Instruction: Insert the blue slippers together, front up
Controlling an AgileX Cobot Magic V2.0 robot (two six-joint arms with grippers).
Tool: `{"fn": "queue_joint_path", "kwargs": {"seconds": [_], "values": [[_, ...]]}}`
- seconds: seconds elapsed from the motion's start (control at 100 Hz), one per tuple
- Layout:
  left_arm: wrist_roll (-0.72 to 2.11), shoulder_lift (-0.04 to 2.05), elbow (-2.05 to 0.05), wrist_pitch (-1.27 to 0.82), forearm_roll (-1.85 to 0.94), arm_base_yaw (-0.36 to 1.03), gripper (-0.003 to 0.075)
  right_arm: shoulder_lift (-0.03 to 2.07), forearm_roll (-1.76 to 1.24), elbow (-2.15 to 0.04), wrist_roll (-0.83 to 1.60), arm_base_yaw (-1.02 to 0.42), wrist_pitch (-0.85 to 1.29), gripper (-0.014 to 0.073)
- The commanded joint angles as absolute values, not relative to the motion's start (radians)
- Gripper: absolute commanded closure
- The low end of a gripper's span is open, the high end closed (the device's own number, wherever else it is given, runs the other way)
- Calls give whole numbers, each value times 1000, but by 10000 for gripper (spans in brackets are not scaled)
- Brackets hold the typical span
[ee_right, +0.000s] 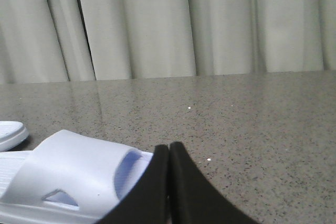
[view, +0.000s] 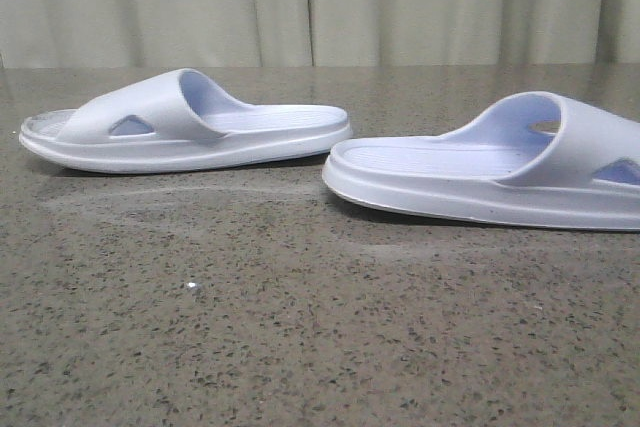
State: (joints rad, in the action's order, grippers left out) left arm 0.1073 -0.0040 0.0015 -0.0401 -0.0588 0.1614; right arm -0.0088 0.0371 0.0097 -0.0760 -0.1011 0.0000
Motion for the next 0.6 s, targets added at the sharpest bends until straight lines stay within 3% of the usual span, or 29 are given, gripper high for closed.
{"fn": "queue_joint_path", "kwargs": {"seconds": [0.0, 0.42, 0.59], "values": [[98, -33, 11, 38, -64, 165, 704, -31, 40, 32, -74, -98, -84, 701], [98, -33, 11, 38, -64, 165, 704, -31, 42, 32, -72, -98, -82, 701], [98, -33, 11, 38, -64, 165, 704, -31, 172, 32, -60, -98, -78, 701]]}}
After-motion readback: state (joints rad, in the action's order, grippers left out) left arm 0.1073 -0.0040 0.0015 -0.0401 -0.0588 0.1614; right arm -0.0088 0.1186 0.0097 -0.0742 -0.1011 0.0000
